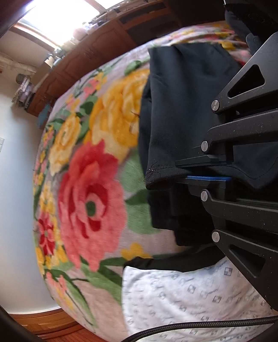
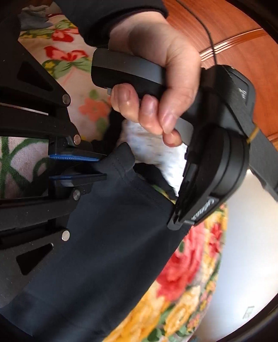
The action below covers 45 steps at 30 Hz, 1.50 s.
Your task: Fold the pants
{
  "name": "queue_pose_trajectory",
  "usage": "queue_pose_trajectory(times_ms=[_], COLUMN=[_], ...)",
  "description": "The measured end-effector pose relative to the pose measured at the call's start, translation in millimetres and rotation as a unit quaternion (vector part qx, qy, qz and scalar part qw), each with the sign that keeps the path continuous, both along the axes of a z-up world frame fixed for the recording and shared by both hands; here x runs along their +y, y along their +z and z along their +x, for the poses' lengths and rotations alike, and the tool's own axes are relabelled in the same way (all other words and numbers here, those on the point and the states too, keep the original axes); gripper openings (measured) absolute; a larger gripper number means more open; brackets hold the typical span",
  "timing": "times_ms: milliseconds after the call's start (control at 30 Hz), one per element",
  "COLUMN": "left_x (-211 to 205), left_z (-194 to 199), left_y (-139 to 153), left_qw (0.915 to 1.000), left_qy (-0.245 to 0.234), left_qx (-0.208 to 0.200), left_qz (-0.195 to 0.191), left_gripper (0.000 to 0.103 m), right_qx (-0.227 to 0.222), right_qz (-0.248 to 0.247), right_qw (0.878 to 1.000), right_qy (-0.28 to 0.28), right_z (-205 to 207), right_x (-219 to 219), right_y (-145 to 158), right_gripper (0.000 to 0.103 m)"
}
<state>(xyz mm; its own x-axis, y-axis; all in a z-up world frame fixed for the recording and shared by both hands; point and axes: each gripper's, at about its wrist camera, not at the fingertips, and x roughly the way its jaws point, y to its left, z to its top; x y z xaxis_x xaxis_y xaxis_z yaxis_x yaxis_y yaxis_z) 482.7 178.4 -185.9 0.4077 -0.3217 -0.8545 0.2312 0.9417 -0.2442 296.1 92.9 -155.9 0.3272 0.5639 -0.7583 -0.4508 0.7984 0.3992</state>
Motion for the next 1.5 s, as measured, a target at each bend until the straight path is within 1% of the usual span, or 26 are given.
queue_pose_trajectory(times_ms=[67, 167, 233, 267, 300, 333, 367, 400, 433, 467, 533, 633, 667, 700, 767, 833, 900, 1000, 1100, 1233, 1400, 1500], left_x=[-5, -11, -12, -10, -13, -7, -7, -7, -5, -6, -10, -27, -34, -43, -60, -78, -94, -125, -154, -193, -236, -261], left_z=[8, 13, 7, 3, 1, -6, -12, -16, -22, -28, -38, -57, -63, -69, -84, -99, -111, -125, -130, -133, -126, -113], left_y=[-15, -27, -23, -20, -14, -13, -6, 1, 9, 17, 31, 47, 52, 56, 66, 72, 76, 77, 72, 63, 46, 39], left_qw=[1.0, 0.9998, 0.9997, 0.9995, 0.999, 0.9983, 0.9976, 0.9971, 0.9968, 0.9964, 0.9948, 0.992, 0.9912, 0.9903, 0.9881, 0.9852, 0.9835, 0.9859, 0.9868, 0.9866, 0.9874, 0.9878], left_qy=[0.001, 0.006, 0.008, 0.008, 0.01, 0.014, 0.018, 0.02, 0.022, 0.023, 0.028, 0.023, 0.019, 0.014, 0.005, -0.001, -0.006, -0.022, -0.044, -0.075, -0.095, -0.105], left_qx=[0.004, 0.002, -0.008, -0.016, -0.026, -0.036, -0.048, -0.059, -0.069, -0.078, -0.097, -0.123, -0.13, -0.137, -0.152, -0.168, -0.179, -0.166, -0.155, -0.145, -0.127, -0.115], left_qz=[0.006, 0.019, 0.023, 0.027, 0.034, 0.043, 0.048, 0.044, 0.034, 0.022, 0.012, 0.015, 0.017, 0.019, 0.026, 0.033, 0.027, 0.005, -0.003, 0.001, 0.002, 0.007], left_gripper=[0.007, 0.01, 0.01, 0.011, 0.011, 0.011, 0.012, 0.015, 0.022, 0.027, 0.048, 0.06, 0.061, 0.064, 0.064, 0.064, 0.064, 0.064, 0.064, 0.064, 0.064, 0.064], right_qx=[0.006, 0.025, 0.041, 0.043, 0.042, 0.039, 0.037, 0.031, 0.026, 0.021, 0.007, -0.017, -0.024, -0.033, -0.038, -0.038, -0.04, -0.035, -0.022, -0.017, 0.013, 0.029], right_qz=[-0.006, -0.006, -0.003, -0.005, -0.003, -0.002, -0.003, -0.005, -0.007, -0.009, -0.018, -0.039, -0.048, -0.061, -0.078, -0.099, -0.121, -0.14, -0.173, -0.216, -0.227, -0.223], right_qw=[1.0, 1.0, 0.999, 0.999, 0.999, 0.999, 0.999, 0.999, 0.999, 0.999, 0.999, 0.998, 0.998, 0.996, 0.994, 0.991, 0.988, 0.983, 0.978, 0.972, 0.971, 0.973], right_qy=[0.007, 0.004, -0.001, -0.005, -0.011, -0.014, -0.017, -0.021, -0.025, -0.028, -0.035, -0.041, -0.044, -0.051, -0.062, -0.076, -0.091, -0.11, -0.113, -0.087, -0.074, -0.056], right_z=[-1, 10, 19, 14, 16, 15, 9, -5, -6, -8, -16, -35, -41, -51, -59, -68, -84, -102, -118, -135, -149, -153], right_x=[4, 0, -6, -3, -9, -14, -19, -23, -32, -41, -65, -97, -110, -130, -160, -198, -234, -279, -318, -349, -381, -387], right_y=[-13, -28, -33, -39, -42, -38, -31, -22, -17, -12, 4, 32, 38, 51, 64, 70, 78, 79, 69, 49, 13, -9], right_gripper=[0.011, 0.012, 0.018, 0.019, 0.023, 0.028, 0.031, 0.035, 0.036, 0.036, 0.038, 0.039, 0.04, 0.04, 0.041, 0.041, 0.041, 0.041, 0.041, 0.041, 0.041, 0.041])
